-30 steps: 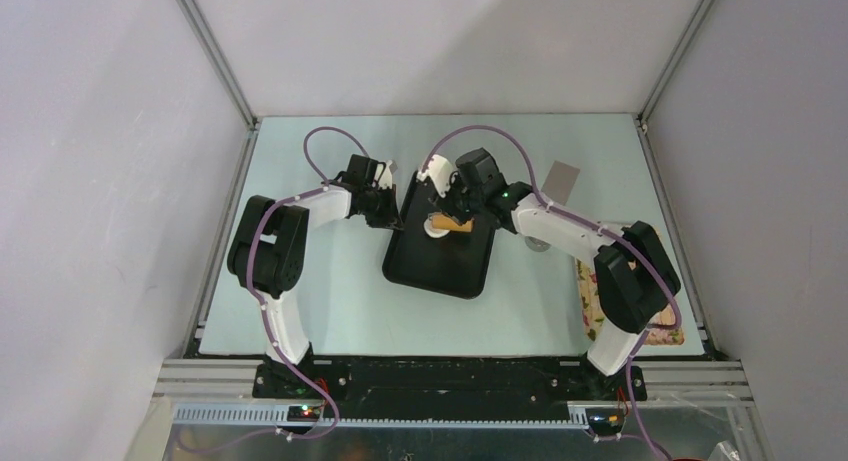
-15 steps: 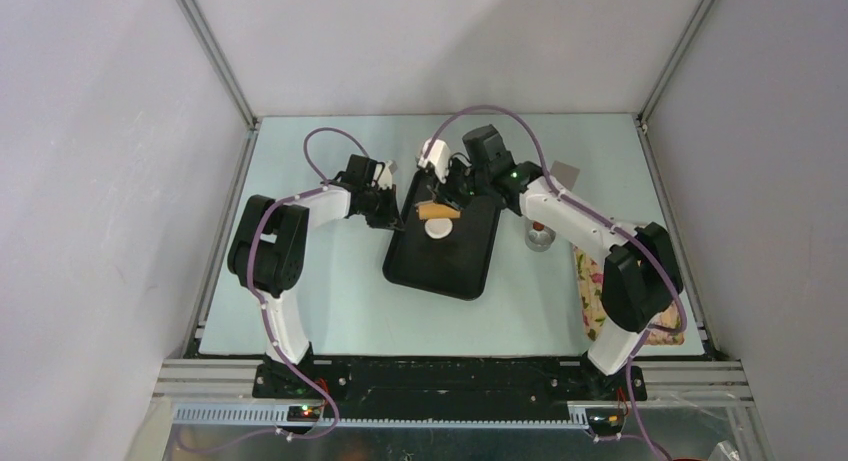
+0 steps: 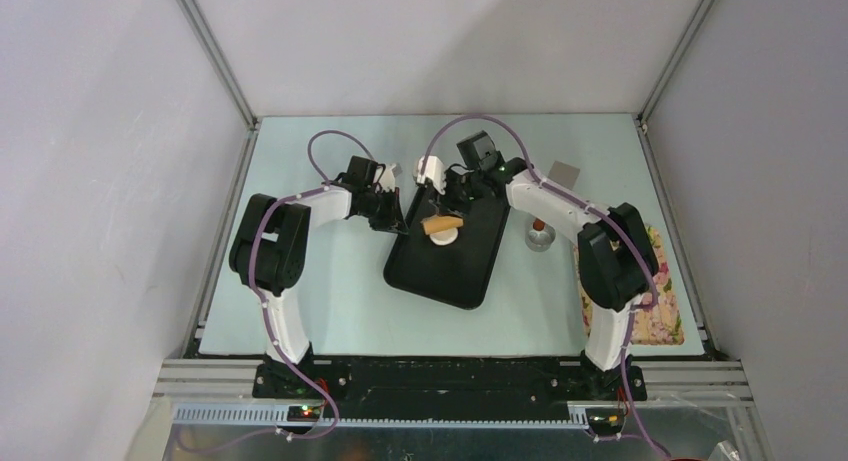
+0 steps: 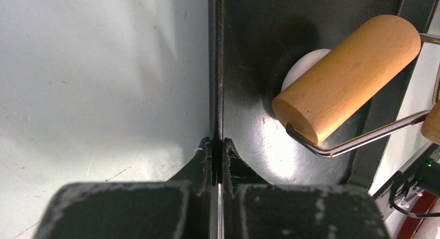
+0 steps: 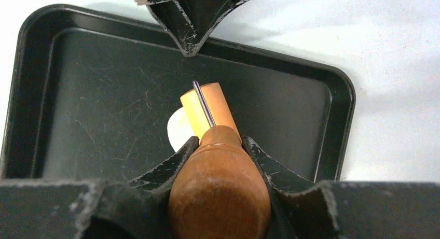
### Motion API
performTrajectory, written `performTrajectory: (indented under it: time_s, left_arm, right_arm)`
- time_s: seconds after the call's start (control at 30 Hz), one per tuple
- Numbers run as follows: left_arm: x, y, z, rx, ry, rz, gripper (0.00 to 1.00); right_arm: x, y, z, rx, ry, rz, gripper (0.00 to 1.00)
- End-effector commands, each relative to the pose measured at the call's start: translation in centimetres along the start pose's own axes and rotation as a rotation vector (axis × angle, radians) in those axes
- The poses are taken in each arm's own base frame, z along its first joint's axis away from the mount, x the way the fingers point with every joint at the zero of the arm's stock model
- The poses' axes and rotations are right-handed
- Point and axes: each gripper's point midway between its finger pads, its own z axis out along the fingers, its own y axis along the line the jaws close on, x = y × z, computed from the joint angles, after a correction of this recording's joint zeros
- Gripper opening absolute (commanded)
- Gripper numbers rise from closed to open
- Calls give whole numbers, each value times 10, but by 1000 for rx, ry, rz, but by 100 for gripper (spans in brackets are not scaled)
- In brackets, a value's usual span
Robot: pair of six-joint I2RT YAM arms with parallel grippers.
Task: Roll out the dumpling wrappers from the dough
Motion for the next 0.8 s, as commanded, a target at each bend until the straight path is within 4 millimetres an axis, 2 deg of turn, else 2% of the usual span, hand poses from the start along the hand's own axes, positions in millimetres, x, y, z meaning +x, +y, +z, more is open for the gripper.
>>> performTrajectory:
  time_s: [0.0, 0.13, 0.3, 0.43, 0.6, 0.77]
  left_arm:
    - [46, 12, 9, -29, 156, -30, 0]
    - [45, 13, 9, -35, 152, -31, 0]
    - [45, 13, 9, -41, 151, -32, 0]
    - [45, 14, 9, -44, 151, -31, 0]
    - [45, 14, 9, -46, 149, -34, 0]
    - [45, 15, 8, -47, 148, -41, 0]
  right_arm:
    - [-21, 3, -26, 36, -58, -96, 0]
    - [-20, 3, -32, 72, -55, -84, 0]
    - [-22, 2, -30, 89, -58, -70, 0]
    - [-16, 9, -27, 71, -49, -63, 0]
    - [14, 30, -12, 37, -2, -63, 0]
    - [36, 53, -7, -1, 26, -50, 0]
